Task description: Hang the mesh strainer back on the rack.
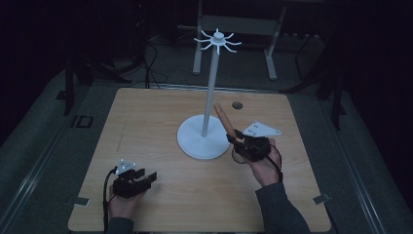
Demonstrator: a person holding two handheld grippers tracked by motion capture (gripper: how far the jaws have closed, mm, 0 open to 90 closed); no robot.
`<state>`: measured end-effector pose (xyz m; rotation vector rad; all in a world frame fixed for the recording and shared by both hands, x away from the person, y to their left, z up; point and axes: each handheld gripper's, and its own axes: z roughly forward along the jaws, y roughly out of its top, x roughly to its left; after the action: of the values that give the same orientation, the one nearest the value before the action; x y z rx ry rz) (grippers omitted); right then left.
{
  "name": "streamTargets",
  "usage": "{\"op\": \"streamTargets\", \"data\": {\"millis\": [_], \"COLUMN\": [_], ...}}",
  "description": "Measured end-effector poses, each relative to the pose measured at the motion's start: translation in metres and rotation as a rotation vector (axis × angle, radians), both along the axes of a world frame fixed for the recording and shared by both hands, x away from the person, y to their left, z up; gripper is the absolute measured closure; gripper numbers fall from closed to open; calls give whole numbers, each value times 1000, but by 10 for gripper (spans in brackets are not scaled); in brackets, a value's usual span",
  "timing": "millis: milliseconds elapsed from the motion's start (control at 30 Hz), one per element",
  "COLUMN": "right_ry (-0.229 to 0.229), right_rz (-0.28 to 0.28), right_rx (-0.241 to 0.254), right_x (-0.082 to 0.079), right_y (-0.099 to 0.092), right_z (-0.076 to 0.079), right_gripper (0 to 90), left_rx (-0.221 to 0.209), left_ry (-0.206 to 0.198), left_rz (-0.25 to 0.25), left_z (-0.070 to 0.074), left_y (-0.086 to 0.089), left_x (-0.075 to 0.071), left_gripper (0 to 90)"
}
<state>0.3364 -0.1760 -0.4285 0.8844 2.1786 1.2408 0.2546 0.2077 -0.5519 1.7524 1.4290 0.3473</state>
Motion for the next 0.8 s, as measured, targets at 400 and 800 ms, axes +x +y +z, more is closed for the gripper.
{"op": "streamTargets", "data": {"millis": [400,800], "right_ry": [-17,-20], "right_rz": [-13,-8], "right_rx": [26,85], "right_x": [2,4], "right_y": [-1,-3], "right_z": [7,17], "right_gripper": [699,699], "left_rx": [0,-1], "left_ry": [0,0], "left_rz": [0,1], "left_z": [0,0], "left_y": [0,0], "left_x": [0,0], "left_gripper": [436,436]}}
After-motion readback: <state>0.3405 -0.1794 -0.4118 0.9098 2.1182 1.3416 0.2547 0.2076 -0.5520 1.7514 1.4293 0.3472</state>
